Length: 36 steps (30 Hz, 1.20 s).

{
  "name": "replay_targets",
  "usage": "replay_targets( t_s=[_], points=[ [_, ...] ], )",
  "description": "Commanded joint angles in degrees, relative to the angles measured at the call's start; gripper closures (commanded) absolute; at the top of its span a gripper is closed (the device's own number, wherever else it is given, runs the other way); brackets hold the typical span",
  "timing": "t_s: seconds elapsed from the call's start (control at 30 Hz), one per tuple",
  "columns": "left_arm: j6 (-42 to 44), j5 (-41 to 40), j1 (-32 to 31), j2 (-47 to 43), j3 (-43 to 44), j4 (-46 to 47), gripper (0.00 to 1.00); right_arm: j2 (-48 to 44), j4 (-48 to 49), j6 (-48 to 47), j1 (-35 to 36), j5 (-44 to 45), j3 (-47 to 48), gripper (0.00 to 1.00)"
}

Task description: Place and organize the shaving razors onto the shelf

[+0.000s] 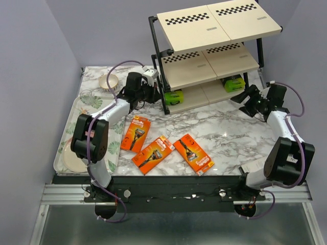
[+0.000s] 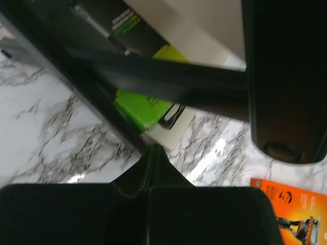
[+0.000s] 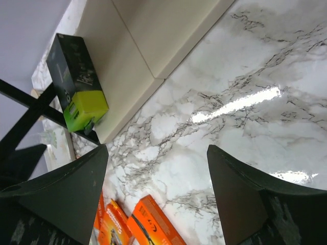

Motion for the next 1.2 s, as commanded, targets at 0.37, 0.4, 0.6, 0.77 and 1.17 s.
replay_targets(
  t_s=[0.37,0.4,0.6,0.77,1.17],
  points=[
    [-25.7,-2.2,1.9,15.5,11.1,14.9,1.00,-5.1,-5.6,-9.4,1.0,7.9,-1.7,0.14],
    [-25.8,-3.0,2.2,16.6,12.0,14.8,1.00,-5.2,-5.5,-9.5,1.0,7.9,-1.6,0.14],
    [-23.2,-5.6,6.0,20.3,20.5,12.2,1.00,-4.8,-4.1,-9.6,1.0,8.2,-0.9,0.14],
    [-21.7,-6.2,7.7,21.5,23.8,11.8,1.00,-4.1,-3.3,-9.4,1.0,8.2,-1.2,0.14],
    [-26.5,-4.8,9.5,-3.8,-3.4,2.9,0.75,-6.2,-10.5,-19.1,1.3,-2.8,0.0,0.14]
  ],
)
